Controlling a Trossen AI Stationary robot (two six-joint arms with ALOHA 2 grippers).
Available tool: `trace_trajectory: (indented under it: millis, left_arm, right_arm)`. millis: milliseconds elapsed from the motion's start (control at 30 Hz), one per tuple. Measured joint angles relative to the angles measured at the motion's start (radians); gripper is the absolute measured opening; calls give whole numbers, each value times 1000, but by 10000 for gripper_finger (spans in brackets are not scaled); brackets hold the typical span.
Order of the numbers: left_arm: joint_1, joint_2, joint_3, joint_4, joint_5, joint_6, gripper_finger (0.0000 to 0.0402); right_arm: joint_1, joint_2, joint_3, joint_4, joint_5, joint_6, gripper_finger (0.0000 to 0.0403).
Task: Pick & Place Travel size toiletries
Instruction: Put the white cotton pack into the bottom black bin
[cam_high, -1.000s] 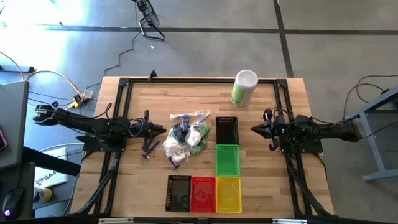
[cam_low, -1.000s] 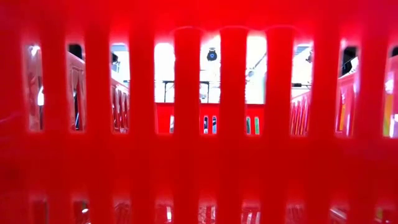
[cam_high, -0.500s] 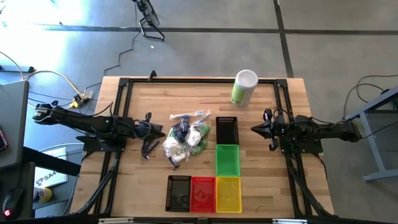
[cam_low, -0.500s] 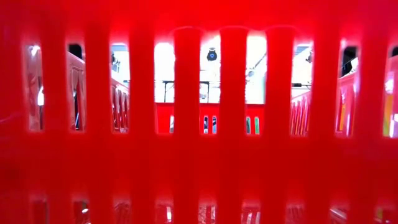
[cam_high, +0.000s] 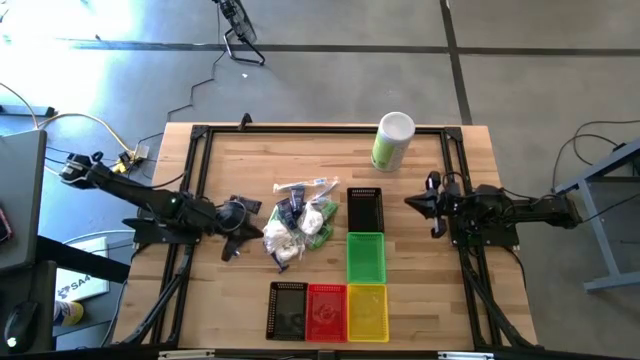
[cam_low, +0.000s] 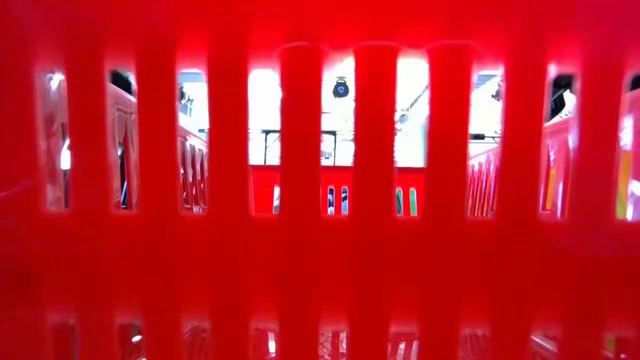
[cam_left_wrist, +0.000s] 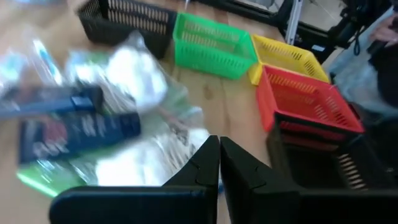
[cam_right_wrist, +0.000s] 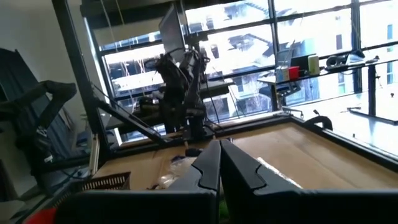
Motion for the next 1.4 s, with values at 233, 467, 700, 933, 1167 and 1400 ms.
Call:
trace_trajectory:
  millis: [233, 467, 700, 933, 1167, 1400]
  left_arm:
    - [-28, 86, 0, 0, -1, -328, 12]
    - [-28, 163, 0, -1, 0, -617, 12]
    - [-28, 220, 0, -4, 25, -981, 12]
    - [-28, 236, 0, -145, 121, -1179, 12]
    - [-28, 236, 0, -243, 124, -1167, 12]
    - [-28, 236, 0, -247, 109, -1125, 12]
  right_arm:
    - [0, 0, 0, 15, 16, -25, 2]
    - [0, 0, 0, 17, 16, -31, 2]
    - [0, 0, 0, 16, 16, -74, 2]
    - [0, 0, 0, 16, 16, -75, 2]
    - [0, 0, 0, 16, 16, -78, 2]
    - [0, 0, 0, 16, 16, -79, 2]
